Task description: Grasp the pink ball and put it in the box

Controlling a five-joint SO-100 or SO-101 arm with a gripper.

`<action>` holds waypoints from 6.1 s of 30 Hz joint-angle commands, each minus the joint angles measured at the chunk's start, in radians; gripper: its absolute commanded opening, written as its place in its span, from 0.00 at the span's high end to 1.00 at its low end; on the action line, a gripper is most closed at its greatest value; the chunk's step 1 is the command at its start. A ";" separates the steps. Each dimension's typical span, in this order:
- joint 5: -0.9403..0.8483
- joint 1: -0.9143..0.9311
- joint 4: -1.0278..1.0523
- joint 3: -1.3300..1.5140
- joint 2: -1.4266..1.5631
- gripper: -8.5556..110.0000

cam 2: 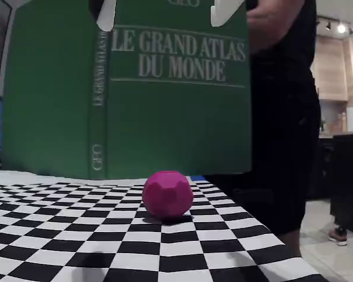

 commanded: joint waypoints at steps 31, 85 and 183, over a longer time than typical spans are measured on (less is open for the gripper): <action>0.006 0.021 0.003 -0.178 -0.261 0.69; 0.005 -0.009 0.060 -0.472 -0.669 0.69; 0.003 -0.017 -0.015 -0.827 -1.157 0.69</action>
